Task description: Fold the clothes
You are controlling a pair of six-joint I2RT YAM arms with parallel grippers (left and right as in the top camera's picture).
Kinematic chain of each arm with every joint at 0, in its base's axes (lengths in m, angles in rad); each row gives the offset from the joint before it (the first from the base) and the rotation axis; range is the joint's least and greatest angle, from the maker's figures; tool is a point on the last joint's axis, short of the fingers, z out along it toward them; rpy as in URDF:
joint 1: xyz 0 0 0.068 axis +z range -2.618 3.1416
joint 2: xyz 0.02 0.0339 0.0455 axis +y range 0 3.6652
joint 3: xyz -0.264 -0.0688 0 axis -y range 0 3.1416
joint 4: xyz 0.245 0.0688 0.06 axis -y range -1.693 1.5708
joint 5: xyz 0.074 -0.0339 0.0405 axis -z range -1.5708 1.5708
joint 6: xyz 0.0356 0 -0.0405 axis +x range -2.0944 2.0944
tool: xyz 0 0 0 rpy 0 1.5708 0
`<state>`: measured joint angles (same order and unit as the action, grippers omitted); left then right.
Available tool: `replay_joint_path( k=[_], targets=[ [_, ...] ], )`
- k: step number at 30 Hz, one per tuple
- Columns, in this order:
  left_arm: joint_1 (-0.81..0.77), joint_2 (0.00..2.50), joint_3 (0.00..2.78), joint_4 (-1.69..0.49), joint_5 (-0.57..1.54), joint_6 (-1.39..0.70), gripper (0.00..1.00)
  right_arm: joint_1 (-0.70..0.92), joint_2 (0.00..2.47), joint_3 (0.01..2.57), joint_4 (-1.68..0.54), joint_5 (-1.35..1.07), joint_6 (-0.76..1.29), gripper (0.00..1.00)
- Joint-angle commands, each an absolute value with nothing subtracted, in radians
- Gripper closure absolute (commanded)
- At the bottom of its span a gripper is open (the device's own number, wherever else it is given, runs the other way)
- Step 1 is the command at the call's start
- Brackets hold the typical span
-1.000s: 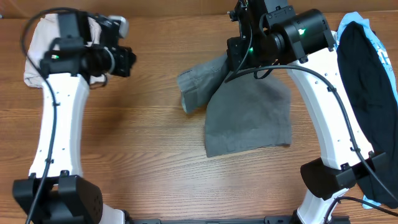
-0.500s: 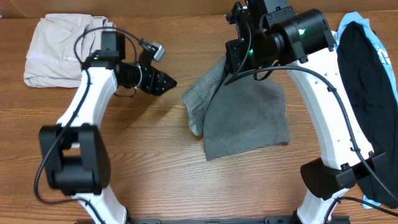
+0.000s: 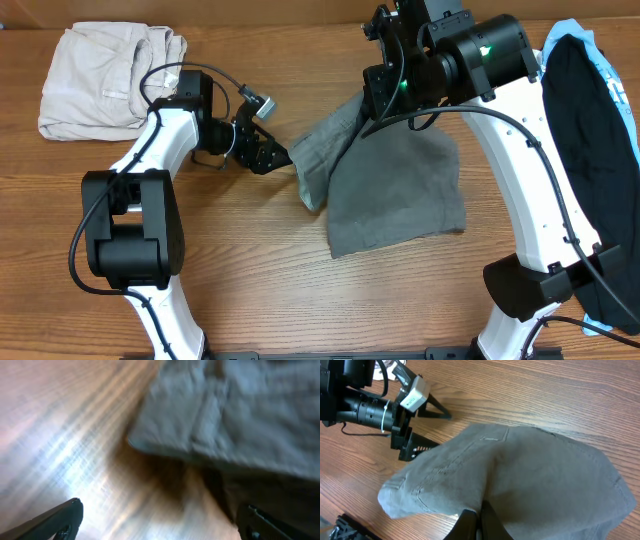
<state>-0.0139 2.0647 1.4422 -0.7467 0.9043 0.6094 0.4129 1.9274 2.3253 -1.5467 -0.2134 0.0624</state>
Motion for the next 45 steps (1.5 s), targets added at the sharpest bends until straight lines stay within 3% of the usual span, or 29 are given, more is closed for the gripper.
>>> replay_joint_path(
  k=[1, 22, 24, 27, 30, 33, 39, 45],
  targets=[
    [-0.034, 2.083, 1.441, -0.689, 0.928, 0.587, 0.0, 0.408, 1.924, 2.344, -1.542, -0.234, 0.055, 0.96],
    [-0.166, 2.143, 1.441, -0.315, 0.822, 0.286, 0.01, 0.408, 1.924, 2.344, -1.563, -0.242, 0.056, 0.96],
    [-0.167, 2.144, 1.441, -0.28, 0.82, 0.26, 0.07, 0.408, 1.924, 2.344, -1.562, -0.242, 0.056, 0.96],
    [-0.174, 2.145, 1.441, -0.244, 0.82, 0.246, 0.26, 0.408, 1.924, 2.344, -1.562, -0.242, 0.056, 0.96],
    [-0.188, 2.146, 1.441, -0.21, 0.82, 0.245, 0.68, 0.408, 1.924, 2.344, -1.561, -0.242, 0.056, 0.96],
    [-0.202, 2.146, 1.442, -0.152, 0.82, 0.196, 0.96, 0.408, 1.924, 2.344, -1.562, -0.243, 0.056, 0.96],
    [-0.147, 2.135, 1.475, 0.003, 0.854, -0.118, 0.96, 0.408, 1.924, 2.344, -1.563, -0.257, 0.056, 0.96],
    [-0.063, 2.092, 1.559, -0.005, 0.995, -0.189, 0.96, 0.407, 1.924, 2.344, -1.556, -0.257, 0.047, 0.96]
  ],
)
